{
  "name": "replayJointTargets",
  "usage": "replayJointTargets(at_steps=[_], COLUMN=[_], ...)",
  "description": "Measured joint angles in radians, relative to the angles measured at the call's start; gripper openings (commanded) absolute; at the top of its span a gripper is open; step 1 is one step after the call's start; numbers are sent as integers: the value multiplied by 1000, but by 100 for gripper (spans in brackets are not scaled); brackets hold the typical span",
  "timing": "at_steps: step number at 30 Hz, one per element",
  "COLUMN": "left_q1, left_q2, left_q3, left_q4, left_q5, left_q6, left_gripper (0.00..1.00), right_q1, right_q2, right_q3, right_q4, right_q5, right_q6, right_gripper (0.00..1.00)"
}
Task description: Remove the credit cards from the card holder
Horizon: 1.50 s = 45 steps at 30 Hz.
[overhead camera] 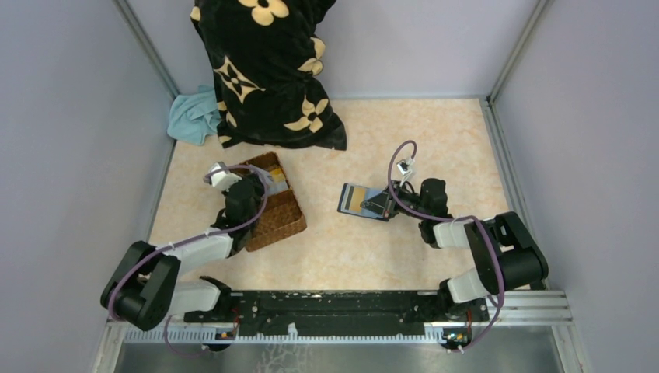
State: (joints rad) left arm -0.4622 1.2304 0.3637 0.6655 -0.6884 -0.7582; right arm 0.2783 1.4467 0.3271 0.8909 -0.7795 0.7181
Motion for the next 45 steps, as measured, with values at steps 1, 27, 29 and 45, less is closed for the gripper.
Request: replayJointTargets(at_steps=[1, 27, 29, 45], left_q1=[0, -33, -35, -44], left_q2=[13, 300, 310, 163], left_q3=[-2, 60, 67, 63], left_q4=[11, 206, 205, 100], left_q5=[-1, -45, -45, -40], left_q6=[0, -55, -58, -26], left_gripper=[0, 10, 14, 58], right_q1=[0, 0, 0, 0], right_q2=[0, 24, 31, 70], right_q3=[0, 0, 0, 0], right_q4=[0, 0, 2, 43], right_q5=[0, 0, 0, -5], right_q6=[0, -4, -3, 13], right_gripper=[3, 2, 2, 2])
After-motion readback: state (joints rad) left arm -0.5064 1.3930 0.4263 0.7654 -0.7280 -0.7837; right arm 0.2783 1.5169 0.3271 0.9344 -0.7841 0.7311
